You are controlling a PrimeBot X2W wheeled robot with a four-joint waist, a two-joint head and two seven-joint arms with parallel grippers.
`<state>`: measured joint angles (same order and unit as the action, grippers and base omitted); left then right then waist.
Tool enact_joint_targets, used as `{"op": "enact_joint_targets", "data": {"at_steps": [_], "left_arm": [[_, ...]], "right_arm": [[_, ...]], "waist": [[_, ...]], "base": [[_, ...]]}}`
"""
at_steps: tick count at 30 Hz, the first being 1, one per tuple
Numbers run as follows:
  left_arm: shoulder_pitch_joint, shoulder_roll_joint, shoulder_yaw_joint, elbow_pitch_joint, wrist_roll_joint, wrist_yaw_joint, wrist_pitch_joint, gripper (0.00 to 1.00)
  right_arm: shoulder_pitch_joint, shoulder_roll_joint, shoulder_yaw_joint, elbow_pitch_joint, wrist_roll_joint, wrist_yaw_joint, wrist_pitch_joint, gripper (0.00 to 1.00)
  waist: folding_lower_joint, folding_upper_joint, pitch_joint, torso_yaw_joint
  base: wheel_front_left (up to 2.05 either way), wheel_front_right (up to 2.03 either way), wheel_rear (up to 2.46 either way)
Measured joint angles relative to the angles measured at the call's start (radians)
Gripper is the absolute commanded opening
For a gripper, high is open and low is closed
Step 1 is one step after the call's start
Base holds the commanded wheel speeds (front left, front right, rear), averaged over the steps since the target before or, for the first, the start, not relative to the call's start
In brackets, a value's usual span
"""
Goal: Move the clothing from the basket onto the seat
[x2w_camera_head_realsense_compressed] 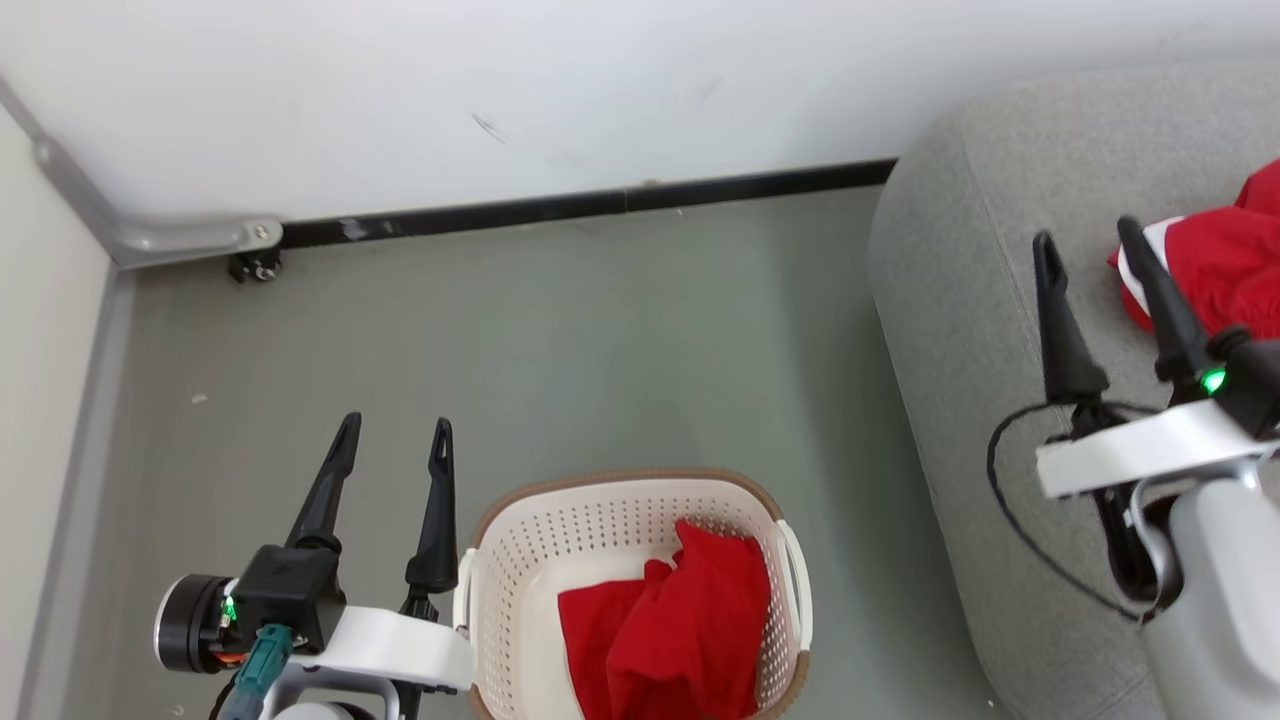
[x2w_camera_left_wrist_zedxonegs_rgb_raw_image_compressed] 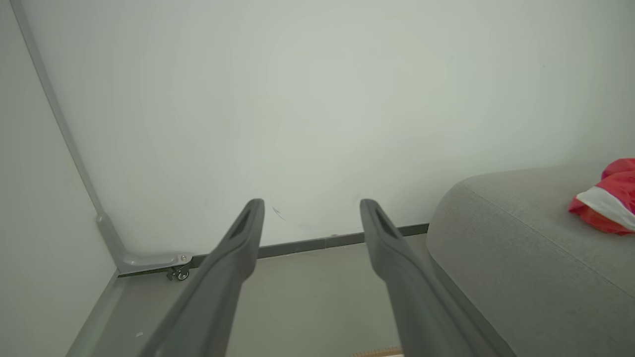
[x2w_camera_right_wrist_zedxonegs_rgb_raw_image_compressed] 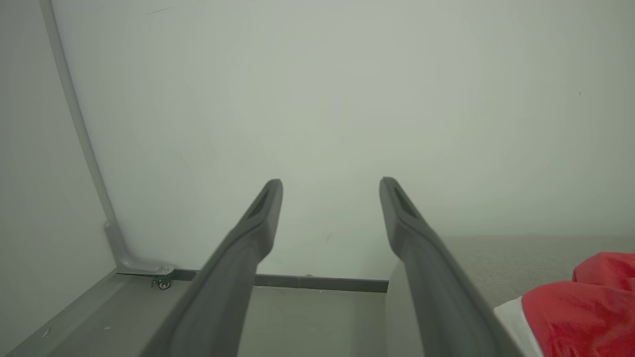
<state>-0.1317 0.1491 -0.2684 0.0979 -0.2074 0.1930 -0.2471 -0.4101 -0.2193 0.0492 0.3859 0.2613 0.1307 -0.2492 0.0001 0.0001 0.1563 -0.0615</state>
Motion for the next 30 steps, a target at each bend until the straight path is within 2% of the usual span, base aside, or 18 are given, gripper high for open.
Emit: {"op": "enact_joint_targets", "data": {"at_steps": [7, 18, 30], "left_arm": [[0.019, -0.002, -0.009, 0.024, 0.000, -0.006, 0.000, 1.00], [0.056, -0.022, -0.019, 0.066, -0.002, -0.017, 0.000, 1.00], [0.089, -0.026, -0.009, 0.089, -0.009, -0.017, 0.000, 1.00]], "right_arm": [[0.103, 0.047, 0.053, -0.026, -0.029, 0.000, 0.000, 1.00], [0.232, 0.131, 0.044, -0.056, -0.053, 0.000, 0.000, 1.00], [0.329, 0.154, -0.006, -0.086, -0.095, 0.000, 0.000, 1.00]], "waist": [[0.0000, 0.0000, -0.052, 0.022], [-0.0001, 0.0000, -0.120, 0.036], [0.0000, 0.0000, -0.163, 0.035]], "base": [[0.00, 0.00, 0.00], [0.00, 0.00, 0.00], [0.00, 0.00, 0.00]]}}
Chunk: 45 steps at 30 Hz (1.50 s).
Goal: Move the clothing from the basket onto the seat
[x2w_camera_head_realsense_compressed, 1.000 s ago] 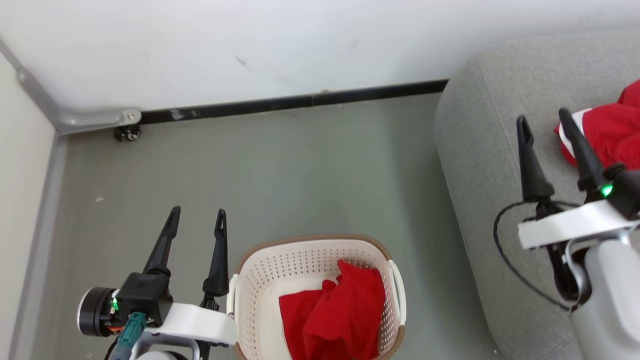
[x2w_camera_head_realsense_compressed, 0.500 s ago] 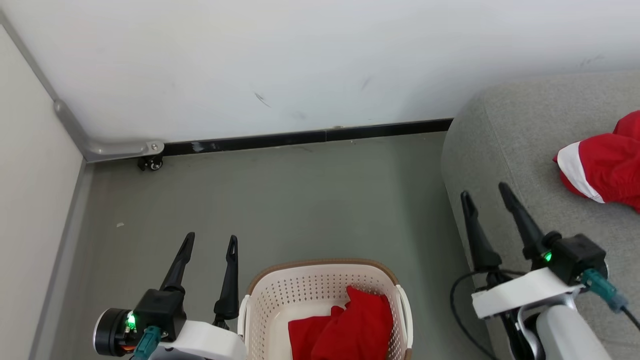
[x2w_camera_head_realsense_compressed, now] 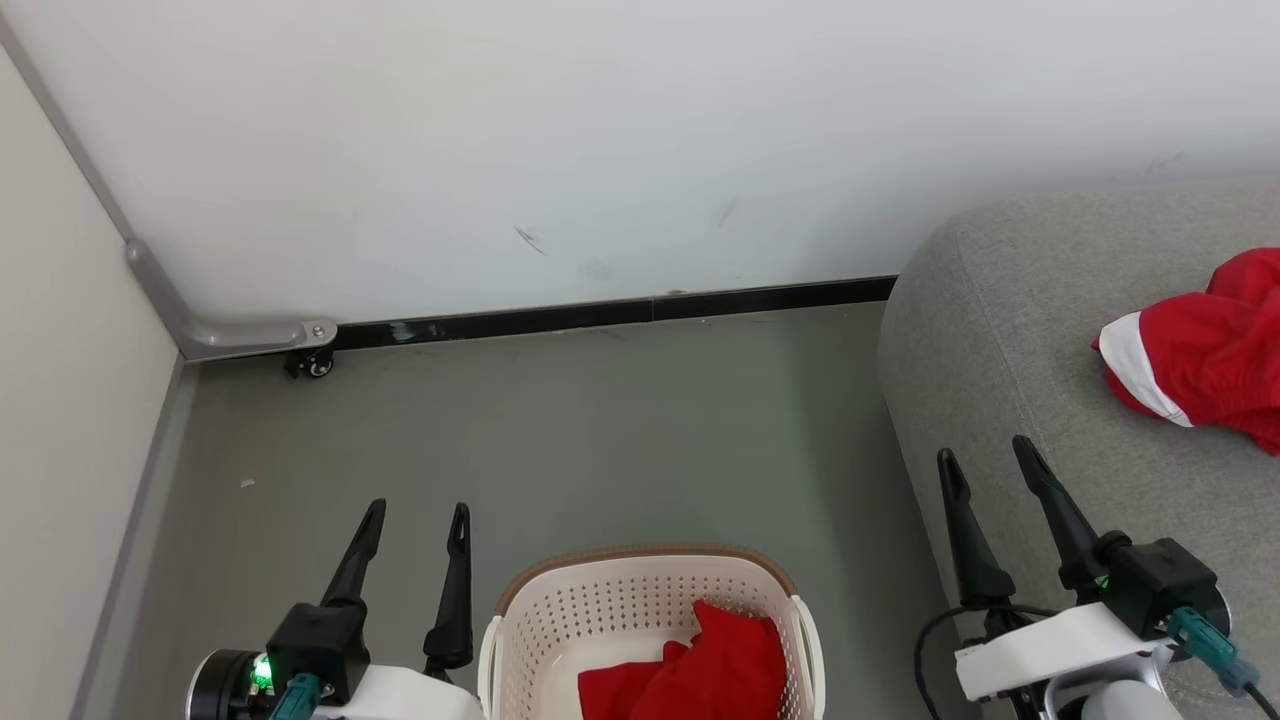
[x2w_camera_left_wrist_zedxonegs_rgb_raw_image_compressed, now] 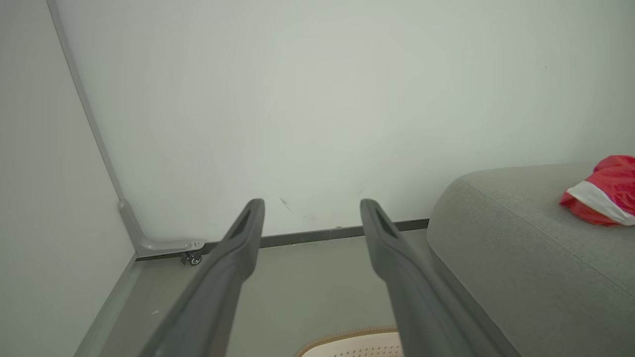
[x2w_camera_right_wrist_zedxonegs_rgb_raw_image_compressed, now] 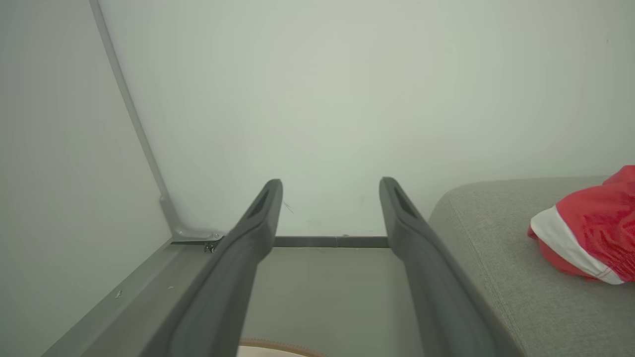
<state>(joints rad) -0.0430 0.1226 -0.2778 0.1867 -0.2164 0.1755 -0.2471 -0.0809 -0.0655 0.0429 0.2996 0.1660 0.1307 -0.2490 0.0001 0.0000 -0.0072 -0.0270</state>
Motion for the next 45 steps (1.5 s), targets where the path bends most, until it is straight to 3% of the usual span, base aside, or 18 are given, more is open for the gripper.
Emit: {"op": "enact_joint_targets", "data": {"at_steps": [22, 45], "left_arm": [[0.001, 0.005, 0.042, 0.011, 0.000, 0.000, 0.000, 1.00], [0.001, -0.002, 0.056, 0.011, 0.007, -0.001, 0.000, 1.00]], "right_arm": [[0.083, 0.018, -0.031, -0.048, -0.052, 0.000, 0.012, 1.00], [0.103, 0.020, -0.011, -0.081, 0.003, 0.000, 0.017, 1.00]], "waist": [[0.0000, 0.0000, -0.004, -0.020], [0.0000, 0.0000, 0.019, -0.035]], "base": [[0.00, 0.00, 0.00], [0.00, 0.00, 0.00]]}}
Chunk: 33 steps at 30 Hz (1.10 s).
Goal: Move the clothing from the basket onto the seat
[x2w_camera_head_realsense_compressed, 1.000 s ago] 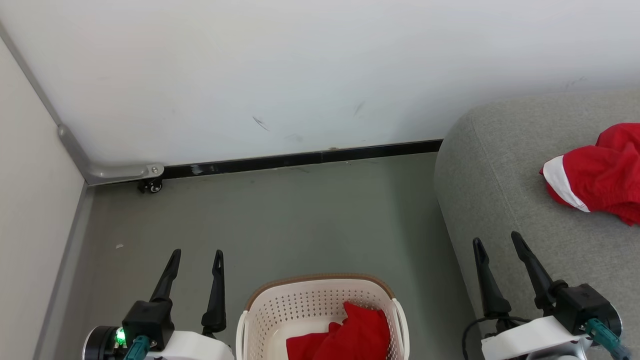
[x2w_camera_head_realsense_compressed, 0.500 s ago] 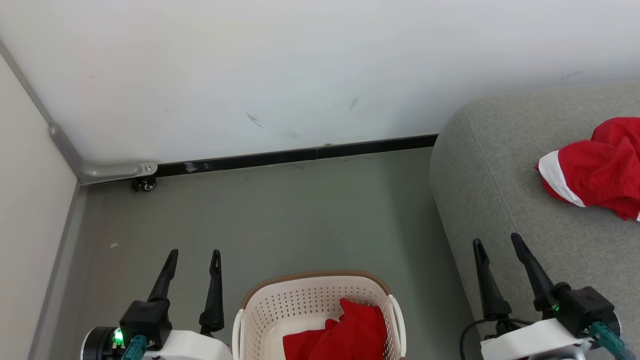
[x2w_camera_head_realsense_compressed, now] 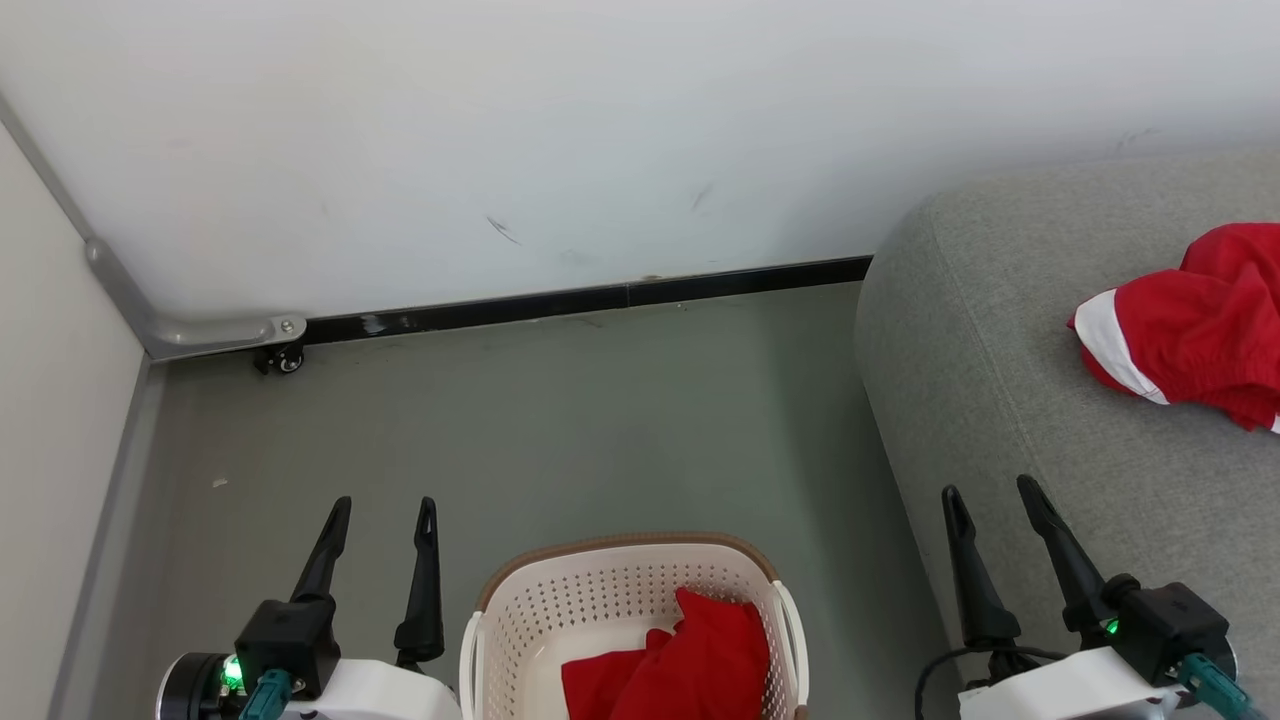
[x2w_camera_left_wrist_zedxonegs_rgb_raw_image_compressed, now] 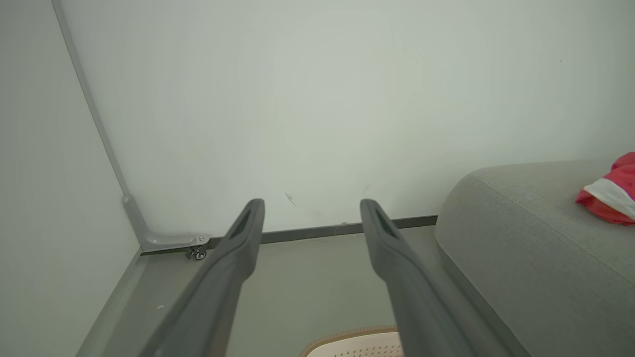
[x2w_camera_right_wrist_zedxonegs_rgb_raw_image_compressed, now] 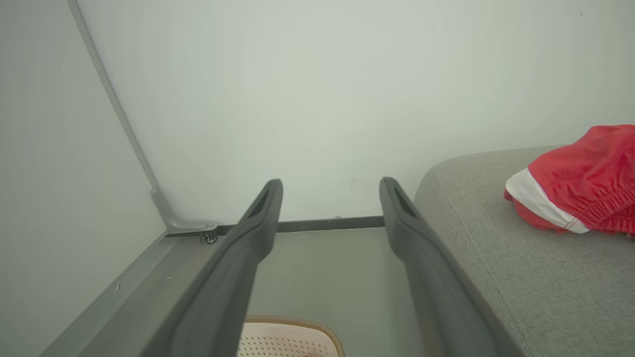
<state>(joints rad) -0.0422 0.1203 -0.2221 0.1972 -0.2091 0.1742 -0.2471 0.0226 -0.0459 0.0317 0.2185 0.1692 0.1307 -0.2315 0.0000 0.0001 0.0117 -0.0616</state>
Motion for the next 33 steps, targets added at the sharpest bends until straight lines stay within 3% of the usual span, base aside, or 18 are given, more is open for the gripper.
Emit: {"op": "enact_joint_targets", "data": {"at_steps": [27, 33], "left_arm": [[-0.036, 0.011, -0.082, 0.068, 0.064, -0.078, 0.000, 1.00], [-0.077, 0.035, -0.105, 0.120, 0.101, -0.088, 0.000, 1.00]], "right_arm": [[0.022, 0.006, -0.126, -0.088, -0.002, 0.000, -0.006, 1.00], [0.022, 0.008, -0.140, -0.113, -0.002, 0.000, -0.007, 1.00]], "waist": [[0.0000, 0.0000, 0.093, -0.077], [0.0000, 0.0000, 0.136, -0.100]], "base": [[0.00, 0.00, 0.00], [0.00, 0.00, 0.00]]}}
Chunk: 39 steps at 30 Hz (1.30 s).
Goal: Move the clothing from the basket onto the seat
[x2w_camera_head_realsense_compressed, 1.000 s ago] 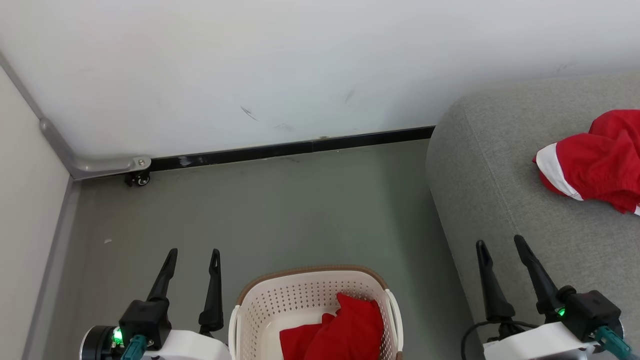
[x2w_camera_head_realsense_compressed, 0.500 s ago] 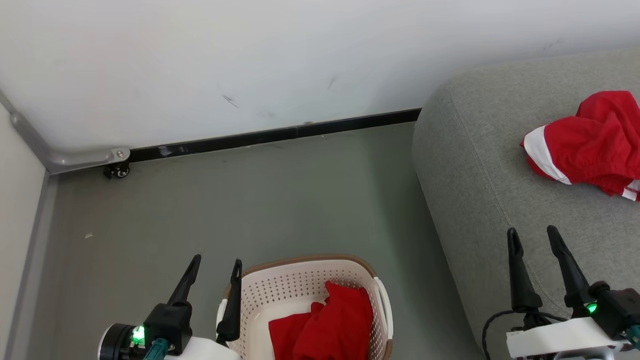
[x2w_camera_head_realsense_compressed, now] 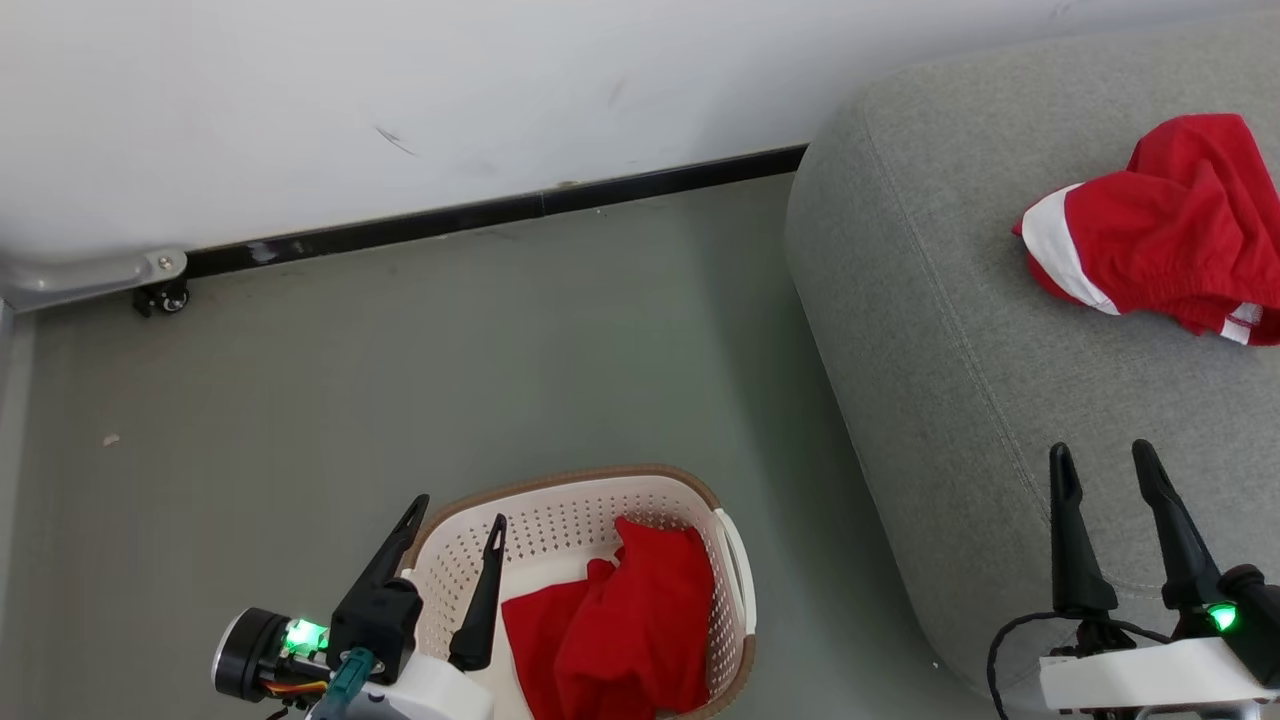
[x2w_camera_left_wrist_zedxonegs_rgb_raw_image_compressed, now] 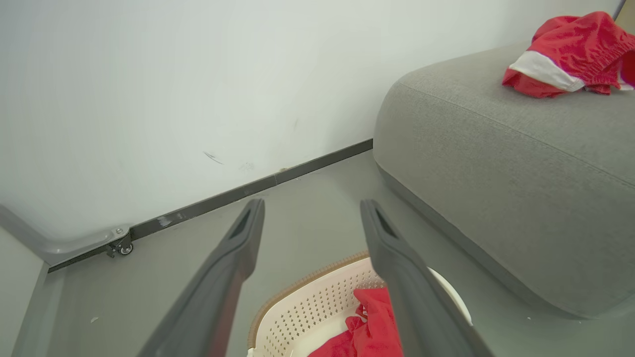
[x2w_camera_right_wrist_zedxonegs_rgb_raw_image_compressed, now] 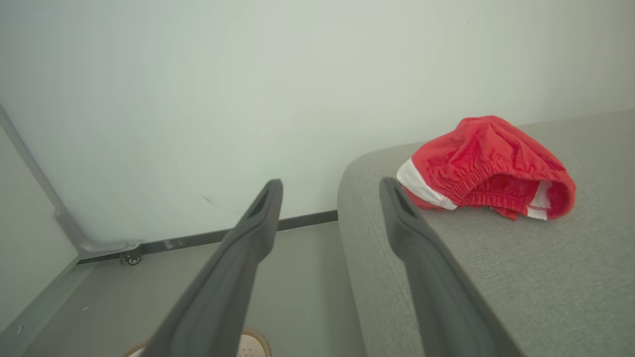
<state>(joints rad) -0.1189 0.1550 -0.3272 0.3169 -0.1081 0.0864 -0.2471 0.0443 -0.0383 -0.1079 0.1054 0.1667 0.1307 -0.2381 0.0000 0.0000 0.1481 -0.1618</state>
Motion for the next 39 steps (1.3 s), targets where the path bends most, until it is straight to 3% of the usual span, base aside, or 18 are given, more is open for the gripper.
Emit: {"op": "enact_joint_targets", "data": {"at_steps": [14, 39], "left_arm": [[-0.109, 0.016, -0.045, 0.121, 0.052, -0.035, 0.000, 1.00], [-0.264, 0.090, -0.049, 0.302, 0.129, -0.029, 0.000, 1.00]], "right_arm": [[-0.009, 0.001, -0.021, -0.088, -0.015, 0.000, -0.008, 1.00], [-0.152, 0.002, -0.049, -0.133, 0.075, 0.000, -0.010, 1.00]], "waist": [[0.0000, 0.0000, 0.131, -0.057], [0.0000, 0.0000, 0.379, -0.170]], "base": [[0.00, 0.00, 0.00], [0.00, 0.00, 0.00]]}}
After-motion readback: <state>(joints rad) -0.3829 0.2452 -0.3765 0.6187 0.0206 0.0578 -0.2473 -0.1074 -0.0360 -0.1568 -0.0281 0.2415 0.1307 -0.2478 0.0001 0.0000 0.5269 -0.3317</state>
